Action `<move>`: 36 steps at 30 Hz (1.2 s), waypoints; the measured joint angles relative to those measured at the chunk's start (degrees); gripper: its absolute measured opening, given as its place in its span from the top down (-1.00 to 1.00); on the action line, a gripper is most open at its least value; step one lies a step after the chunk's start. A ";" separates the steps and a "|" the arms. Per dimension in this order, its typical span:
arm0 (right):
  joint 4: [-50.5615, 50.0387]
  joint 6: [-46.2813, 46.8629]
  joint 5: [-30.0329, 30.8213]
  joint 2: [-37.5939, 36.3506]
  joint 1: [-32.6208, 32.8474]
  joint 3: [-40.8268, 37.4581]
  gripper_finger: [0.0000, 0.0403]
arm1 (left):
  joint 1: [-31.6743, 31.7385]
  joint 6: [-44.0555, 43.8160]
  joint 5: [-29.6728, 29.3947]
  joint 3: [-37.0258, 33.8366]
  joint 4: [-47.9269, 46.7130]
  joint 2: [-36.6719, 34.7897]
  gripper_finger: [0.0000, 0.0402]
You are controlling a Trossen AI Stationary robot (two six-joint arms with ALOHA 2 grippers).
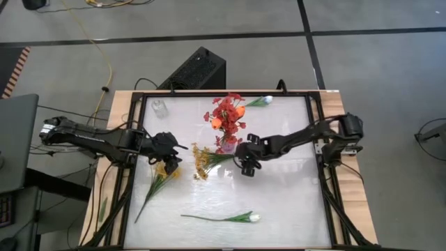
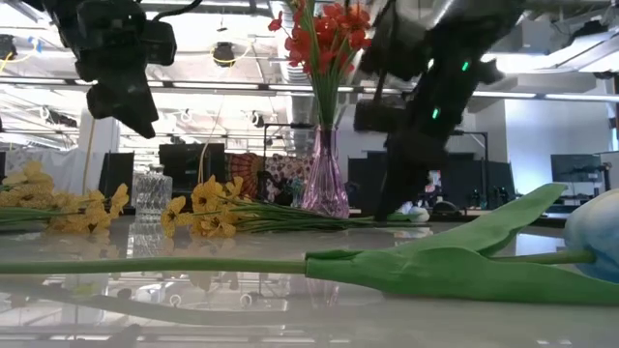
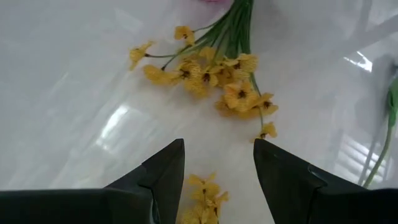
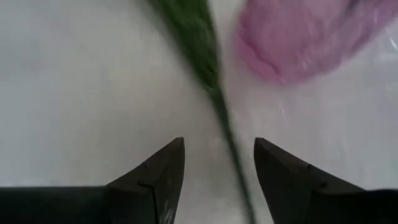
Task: Sort flowers into vase by color
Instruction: Put the right yellow flower into the transparent vase
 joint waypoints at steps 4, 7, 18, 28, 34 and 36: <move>0.71 0.25 -0.63 3.24 -2.51 0.24 -0.06 | -0.83 -1.86 0.23 -0.04 0.11 -0.25 0.10; 0.24 -0.03 -2.87 3.79 -2.56 0.28 0.11 | -2.28 -3.11 0.20 -0.07 0.15 -0.47 0.10; -3.46 4.60 -13.87 -6.07 6.61 -0.20 0.84 | -8.25 -3.15 -3.39 -0.07 0.29 -1.22 0.10; 8.36 7.97 -15.79 -26.13 9.69 -0.07 0.87 | -7.02 6.91 -7.55 -0.07 1.86 -1.22 0.10; 25.52 4.65 -12.25 -31.68 9.34 0.04 0.87 | -6.14 20.32 -3.29 -0.07 18.03 -1.20 0.10; 31.15 4.61 -10.68 -31.38 8.42 0.04 0.87 | -6.14 24.93 -2.70 0.20 25.82 -1.20 0.10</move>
